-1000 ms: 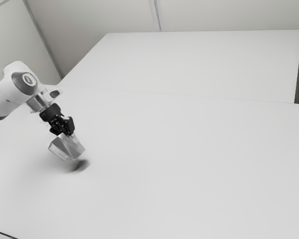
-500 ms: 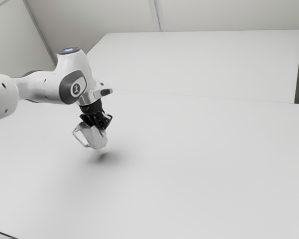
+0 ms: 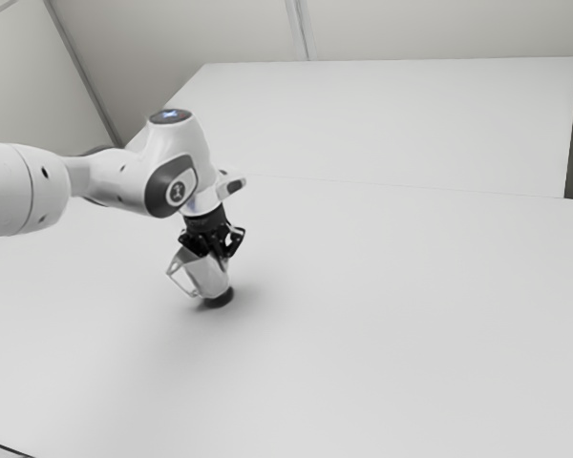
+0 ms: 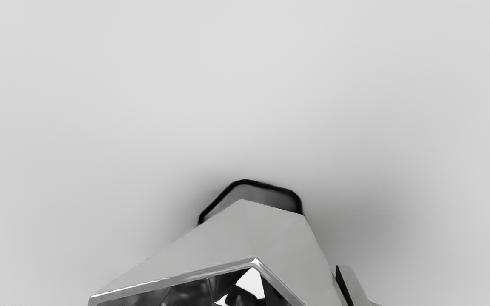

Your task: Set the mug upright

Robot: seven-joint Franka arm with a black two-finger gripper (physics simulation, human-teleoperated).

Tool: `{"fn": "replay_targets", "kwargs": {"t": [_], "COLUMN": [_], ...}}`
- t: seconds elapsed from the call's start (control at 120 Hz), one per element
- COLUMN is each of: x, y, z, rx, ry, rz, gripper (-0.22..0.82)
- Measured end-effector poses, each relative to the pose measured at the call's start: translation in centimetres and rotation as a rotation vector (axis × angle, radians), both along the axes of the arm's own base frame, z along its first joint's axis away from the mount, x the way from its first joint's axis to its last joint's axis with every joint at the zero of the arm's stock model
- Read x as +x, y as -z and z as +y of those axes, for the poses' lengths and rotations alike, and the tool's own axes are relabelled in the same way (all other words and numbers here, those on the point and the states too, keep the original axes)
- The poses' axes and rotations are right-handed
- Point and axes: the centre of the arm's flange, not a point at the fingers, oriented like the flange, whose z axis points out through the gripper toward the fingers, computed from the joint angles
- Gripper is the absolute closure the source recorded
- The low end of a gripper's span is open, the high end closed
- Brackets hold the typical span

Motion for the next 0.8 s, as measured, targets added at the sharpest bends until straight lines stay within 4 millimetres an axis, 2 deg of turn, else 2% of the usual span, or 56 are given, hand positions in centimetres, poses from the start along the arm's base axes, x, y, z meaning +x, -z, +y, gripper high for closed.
{"fn": "replay_targets", "kwargs": {"t": [0.233, 0.325, 0.425, 0.525, 0.667, 0.8], "x": [0.3, 0.6, 0.6, 0.5, 0.3, 0.7], "y": [2.5, 2.2, 1.3, -0.2, -2.4, -5.9], "z": [-0.5, -1.0, -1.6, -1.8, -1.9, -2.0], "rx": [-0.002, 0.005, 0.013, 0.025, 0.034, 0.036], "ry": [-0.083, -0.089, -0.092, -0.097, -0.098, -0.078], "rz": [0.016, 0.003, -0.014, -0.037, -0.069, -0.118], "gripper": [0.78, 0.59, 0.37, 0.23, 0.12, 0.06]}}
